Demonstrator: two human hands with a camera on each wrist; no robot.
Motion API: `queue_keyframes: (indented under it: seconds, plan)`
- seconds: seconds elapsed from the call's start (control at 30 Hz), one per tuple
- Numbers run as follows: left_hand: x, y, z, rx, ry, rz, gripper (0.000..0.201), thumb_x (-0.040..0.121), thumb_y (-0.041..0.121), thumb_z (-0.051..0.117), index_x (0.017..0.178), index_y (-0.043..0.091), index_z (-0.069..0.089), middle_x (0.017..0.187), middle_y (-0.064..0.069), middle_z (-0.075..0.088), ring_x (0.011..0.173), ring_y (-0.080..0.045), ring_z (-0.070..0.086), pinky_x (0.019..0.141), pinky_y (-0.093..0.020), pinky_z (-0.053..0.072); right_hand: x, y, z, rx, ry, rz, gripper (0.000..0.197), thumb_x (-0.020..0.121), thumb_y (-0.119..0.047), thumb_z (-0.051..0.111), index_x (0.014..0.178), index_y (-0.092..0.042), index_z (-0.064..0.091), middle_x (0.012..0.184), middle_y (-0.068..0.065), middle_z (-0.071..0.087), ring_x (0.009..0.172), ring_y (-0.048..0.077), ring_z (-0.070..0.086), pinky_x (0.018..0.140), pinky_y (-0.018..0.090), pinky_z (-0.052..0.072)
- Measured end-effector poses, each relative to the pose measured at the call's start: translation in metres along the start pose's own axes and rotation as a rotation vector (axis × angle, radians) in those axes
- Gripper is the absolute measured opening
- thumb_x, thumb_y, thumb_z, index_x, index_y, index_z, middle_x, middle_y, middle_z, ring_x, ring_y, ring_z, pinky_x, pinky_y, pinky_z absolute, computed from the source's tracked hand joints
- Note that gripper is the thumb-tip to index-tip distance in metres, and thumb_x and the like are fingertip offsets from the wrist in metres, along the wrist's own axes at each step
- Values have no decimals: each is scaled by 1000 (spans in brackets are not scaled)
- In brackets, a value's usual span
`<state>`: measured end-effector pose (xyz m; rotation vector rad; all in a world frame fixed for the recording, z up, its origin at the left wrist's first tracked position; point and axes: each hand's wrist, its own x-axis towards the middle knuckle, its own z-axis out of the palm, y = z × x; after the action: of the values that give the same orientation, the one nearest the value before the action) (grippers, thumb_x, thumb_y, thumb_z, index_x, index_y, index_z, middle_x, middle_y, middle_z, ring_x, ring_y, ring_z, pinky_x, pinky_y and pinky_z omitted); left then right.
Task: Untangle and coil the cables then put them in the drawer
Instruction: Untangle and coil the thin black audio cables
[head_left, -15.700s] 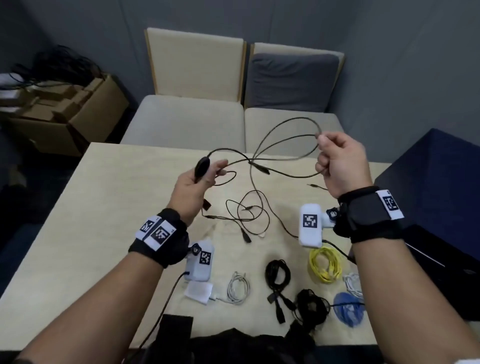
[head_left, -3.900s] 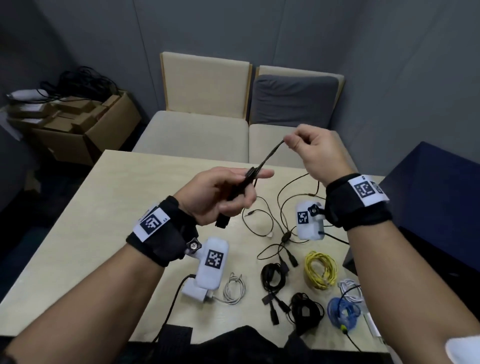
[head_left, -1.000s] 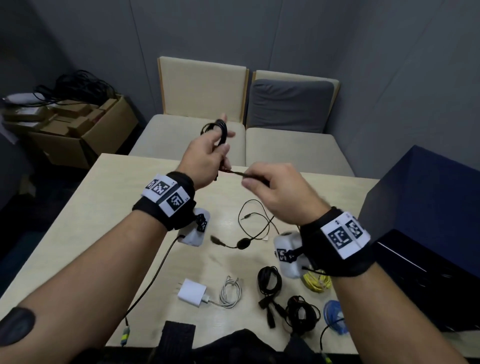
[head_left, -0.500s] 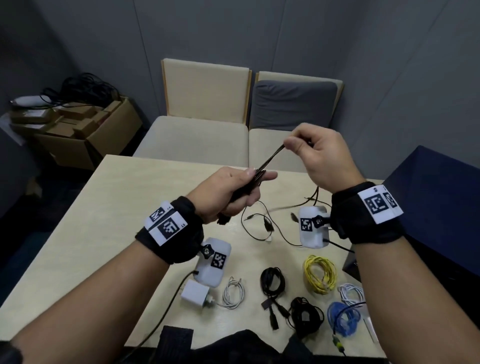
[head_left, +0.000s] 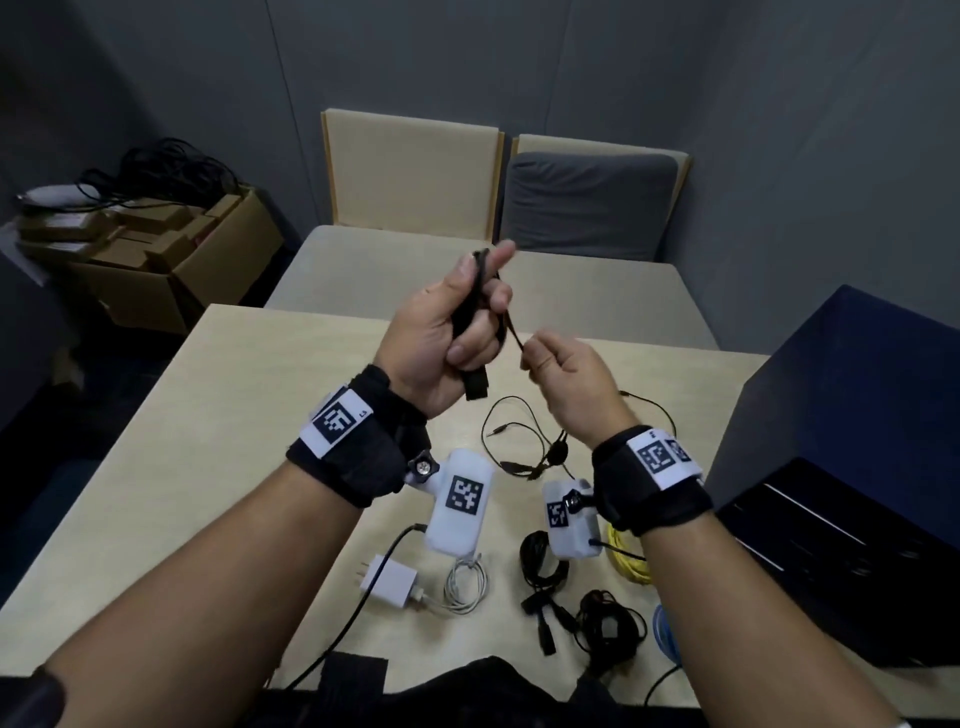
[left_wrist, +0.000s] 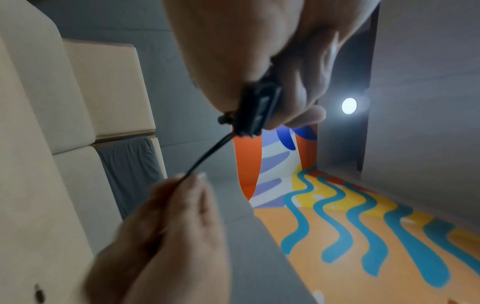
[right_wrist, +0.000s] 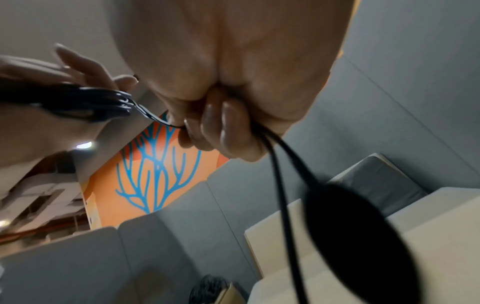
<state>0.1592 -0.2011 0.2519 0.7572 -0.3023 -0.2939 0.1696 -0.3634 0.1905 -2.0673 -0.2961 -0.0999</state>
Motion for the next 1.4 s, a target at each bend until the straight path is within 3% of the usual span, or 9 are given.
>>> queue_keyframes:
  seconds: [0.3, 0.47, 0.63, 0.77, 0.87, 0.97, 1.07, 1.23, 1.4]
  plan:
    - [18, 9, -13, 86, 304, 210, 26, 102, 21, 34, 118, 12, 52, 77, 1, 61, 35, -3, 33, 40, -17, 24, -27, -6, 29, 51, -188, 107, 28, 98, -15, 46, 73, -25, 55, 55, -7, 40, 44, 5, 37, 46, 19, 33]
    - [25, 11, -23, 237, 383, 280, 29, 102, 17, 38, 119, 1, 54, 84, 5, 71, 40, -6, 41, 46, -19, 33, -45, -16, 39, 38, -344, 104, 26, 99, -13, 44, 75, -19, 52, 56, 2, 48, 42, 22, 49, 45, 23, 39]
    - [25, 6, -46, 581, 400, 309, 31, 100, 17, 46, 115, -6, 60, 123, 15, 61, 48, -8, 51, 54, -22, 44, -52, -18, 37, -90, -429, 93, 15, 99, -27, 48, 95, -17, 58, 64, -4, 51, 50, 9, 44, 54, 27, 39]
    - [16, -1, -58, 880, 361, 216, 27, 98, 8, 49, 117, -8, 59, 114, 19, 62, 47, -5, 52, 52, -19, 45, -46, -29, 19, -174, -398, -13, 6, 93, -30, 58, 96, -27, 61, 64, -8, 51, 61, 7, 45, 65, 27, 41]
    - [9, -6, -65, 1096, 283, 89, 18, 96, 9, 52, 94, -3, 66, 130, 12, 55, 45, -11, 50, 47, -17, 42, -38, -43, 1, -257, -305, -123, 19, 89, -23, 65, 108, -19, 67, 78, -13, 61, 73, 3, 51, 71, 19, 39]
    - [0, -7, -63, 1227, 176, -49, 29, 97, 21, 51, 79, 5, 67, 97, -1, 69, 44, -21, 45, 44, -21, 38, -25, -51, -16, -321, -156, -230, 23, 86, -19, 69, 109, -15, 68, 101, -3, 69, 95, 11, 59, 85, 22, 43]
    - [-9, -10, -50, 1116, 36, -148, 43, 97, 34, 43, 68, 12, 65, 49, 6, 57, 40, -18, 38, 45, -28, 31, -11, -54, -26, -284, -56, -258, 18, 84, -18, 70, 103, -18, 69, 95, -6, 67, 90, 13, 61, 83, 29, 47]
    - [-14, -18, -28, 549, 44, -78, 47, 99, 37, 32, 94, 8, 68, 54, -4, 51, 34, -7, 23, 40, -20, 13, 9, -52, -30, 18, 24, -144, 17, 84, -9, 69, 98, -19, 69, 91, -10, 68, 90, 3, 64, 84, 20, 49]
    - [-17, -14, -15, 232, -2, -143, 45, 93, 36, 35, 95, 1, 64, 50, 4, 39, 31, 0, 22, 37, -18, 10, 10, -44, -15, 440, 16, 40, 14, 90, -6, 60, 89, -19, 64, 61, -8, 57, 41, 5, 34, 40, 23, 23]
